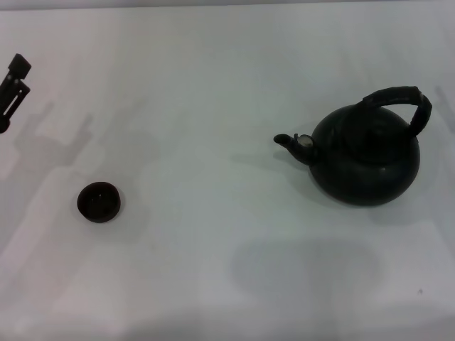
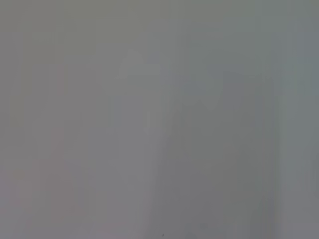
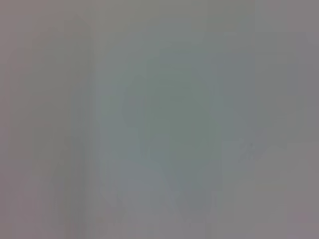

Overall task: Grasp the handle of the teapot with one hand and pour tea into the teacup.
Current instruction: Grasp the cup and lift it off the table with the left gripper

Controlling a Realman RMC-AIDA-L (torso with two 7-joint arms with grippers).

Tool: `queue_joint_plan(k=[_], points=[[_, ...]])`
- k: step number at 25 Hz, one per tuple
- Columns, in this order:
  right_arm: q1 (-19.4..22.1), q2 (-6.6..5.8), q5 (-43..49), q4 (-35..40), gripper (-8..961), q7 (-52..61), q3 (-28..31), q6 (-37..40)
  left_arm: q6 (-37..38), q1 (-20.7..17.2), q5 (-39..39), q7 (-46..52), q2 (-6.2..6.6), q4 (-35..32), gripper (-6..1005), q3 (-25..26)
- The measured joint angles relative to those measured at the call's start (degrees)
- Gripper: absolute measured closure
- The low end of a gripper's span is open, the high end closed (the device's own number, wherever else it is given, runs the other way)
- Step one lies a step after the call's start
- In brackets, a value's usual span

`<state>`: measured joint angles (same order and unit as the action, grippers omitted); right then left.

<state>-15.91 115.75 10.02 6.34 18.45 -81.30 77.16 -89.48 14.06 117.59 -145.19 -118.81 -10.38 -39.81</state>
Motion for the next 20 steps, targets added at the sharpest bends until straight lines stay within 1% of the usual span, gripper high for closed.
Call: queue_joint_plan(k=[20], points=[[0.0,0.0,0.0,0.27,77,0.0,0.0,-1.2,-0.24,-0.01,-1.06,0.0,-0.02,0.0,225,-0.28]])
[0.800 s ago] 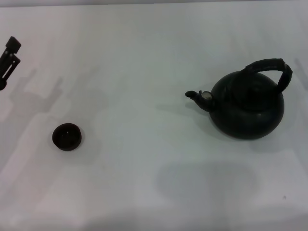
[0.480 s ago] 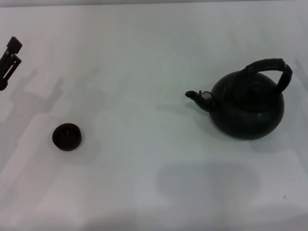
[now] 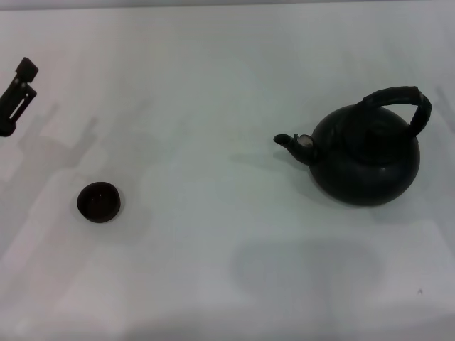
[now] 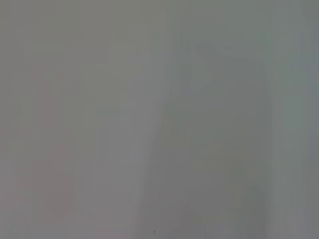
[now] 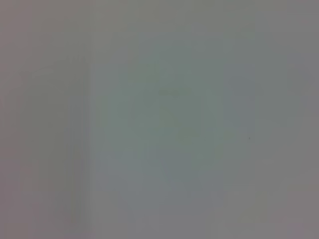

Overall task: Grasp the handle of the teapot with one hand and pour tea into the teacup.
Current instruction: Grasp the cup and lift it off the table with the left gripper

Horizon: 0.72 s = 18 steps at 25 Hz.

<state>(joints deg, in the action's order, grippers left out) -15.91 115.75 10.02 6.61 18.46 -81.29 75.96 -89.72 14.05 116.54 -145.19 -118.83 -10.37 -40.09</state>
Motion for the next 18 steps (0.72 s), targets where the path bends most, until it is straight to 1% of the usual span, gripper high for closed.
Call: queue_joint_plan(k=[13,18], points=[[-0.34,0.0,0.0,0.07,78,0.0,0.0,-0.87,0.25,0.06,-0.18,0.97,0.08,0.07,228,-0.44],[-0.35,0.0,0.0,0.07,78,0.0,0.0,-0.9,0.53,0.09,-0.56,4.32,0.31,-0.69,230,-0.44]])
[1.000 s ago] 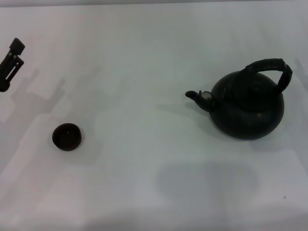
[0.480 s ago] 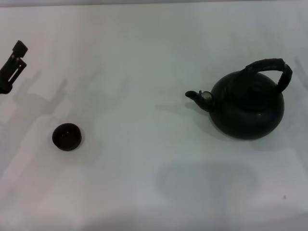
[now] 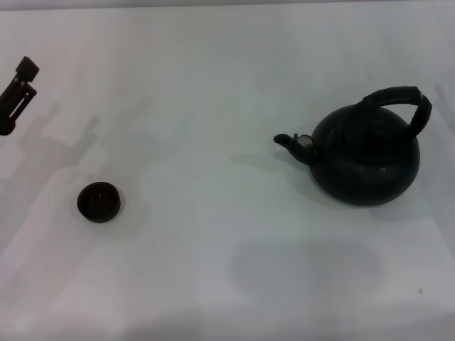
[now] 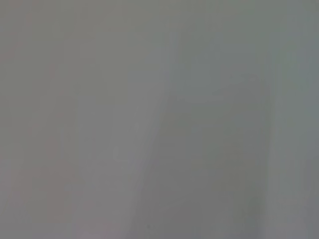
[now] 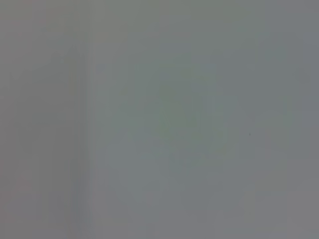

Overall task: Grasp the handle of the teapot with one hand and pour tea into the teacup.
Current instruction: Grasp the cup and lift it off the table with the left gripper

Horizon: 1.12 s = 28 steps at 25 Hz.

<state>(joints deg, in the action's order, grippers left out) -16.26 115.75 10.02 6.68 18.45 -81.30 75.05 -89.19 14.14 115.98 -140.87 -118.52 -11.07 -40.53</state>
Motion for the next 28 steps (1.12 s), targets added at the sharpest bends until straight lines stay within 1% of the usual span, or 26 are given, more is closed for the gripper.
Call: queue_joint_plan(k=[2,6,9,11,14,16,18,19,21,22,24,25,26,27,28], points=[[0.0,-0.03,0.0,0.01,78,0.0,0.0,-0.01,0.91,-0.13,-1.71,3.11,0.13,-1.97,230,0.01],[-0.05,-0.18,0.0,0.3,78,0.0,0.0,0.28,3.15,-1.52,-5.98,12.83,-0.4,-10.56,232,0.0],[-0.09,-0.23,0.01,0.76,78,0.0,0.0,0.32,5.1,-2.39,-8.54,23.97,-0.4,-17.23,233,-0.07],[-0.09,-0.24,0.03,0.8,78,0.0,0.0,0.3,7.5,-2.95,-11.71,32.54,-0.4,-22.9,235,-0.09],[-0.09,-0.25,0.03,0.84,78,0.02,0.0,0.51,13.15,-3.28,-18.81,47.92,-0.25,-31.17,240,-0.08],[-0.06,-0.26,0.02,0.89,78,0.05,0.0,0.74,16.33,-2.73,-27.23,60.56,0.38,-37.37,244,-0.09],[-0.04,-0.26,0.01,0.9,78,0.04,0.0,0.89,17.12,-2.04,-35.4,70.04,0.8,-42.33,244,-0.05],[-0.03,-0.27,0.0,0.91,78,0.02,-0.01,0.92,16.83,-1.47,-40.84,76.16,0.99,-45.92,243,-0.02],[-0.02,-0.27,0.0,0.9,78,0.0,-0.03,0.96,15.38,-0.64,-47.24,83.6,1.12,-50.47,243,-0.04],[-0.02,-0.27,0.0,0.91,78,0.01,-0.03,1.0,12.89,0.63,-53.15,89.95,1.4,-54.24,240,-0.11],[-0.04,-0.26,0.0,0.91,78,0.01,-0.03,1.05,7.66,3.22,-61.54,96.34,1.97,-58.21,234,-0.14],[-0.06,-0.24,0.0,0.91,78,0.0,-0.03,1.08,7.66,3.22,-61.54,96.34,1.97,-58.21,231,-0.14],[-0.07,-0.22,0.0,0.91,78,0.0,-0.03,1.1,1.47,6.2,-68.91,100.32,2.18,-61.35,228,-0.52],[-0.07,-0.22,-0.01,0.9,78,-0.01,-0.01,1.11,-3.42,8.77,-75.15,102.01,1.96,-63.75,226,-1.76],[-0.07,-0.21,0.0,0.9,78,-0.01,-0.01,1.13,-4.51,9.4,-76.84,102.38,1.83,-64.35,223,-2.28]])
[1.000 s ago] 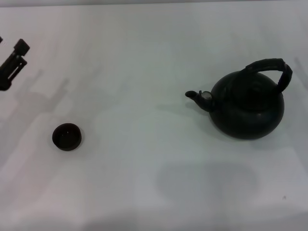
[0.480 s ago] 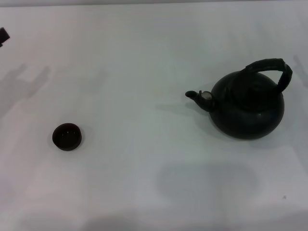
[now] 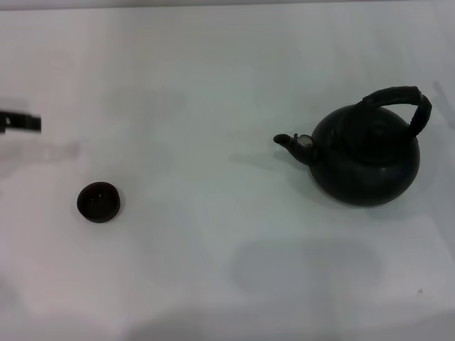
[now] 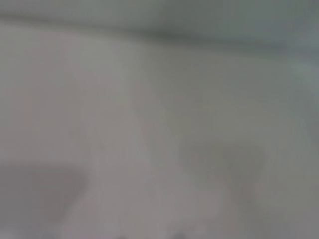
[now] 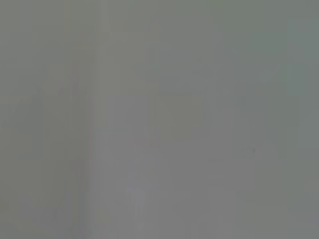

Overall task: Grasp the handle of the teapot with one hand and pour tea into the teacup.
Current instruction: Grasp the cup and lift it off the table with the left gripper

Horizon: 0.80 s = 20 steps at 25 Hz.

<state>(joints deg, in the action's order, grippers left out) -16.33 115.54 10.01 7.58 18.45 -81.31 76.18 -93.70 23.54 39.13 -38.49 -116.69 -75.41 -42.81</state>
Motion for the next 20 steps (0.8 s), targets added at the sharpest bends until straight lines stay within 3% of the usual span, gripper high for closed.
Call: queue_joint_plan(k=[7,20], points=[[0.23,0.03,0.0,-0.11,78,0.0,0.01,0.02,-2.88,3.27,-13.64,5.79,-1.64,-4.8,194,-12.94],[0.37,0.03,-0.09,-0.18,79,0.01,0.1,0.02,0.06,7.49,-11.12,11.04,-2.1,-1.09,136,-26.62]])
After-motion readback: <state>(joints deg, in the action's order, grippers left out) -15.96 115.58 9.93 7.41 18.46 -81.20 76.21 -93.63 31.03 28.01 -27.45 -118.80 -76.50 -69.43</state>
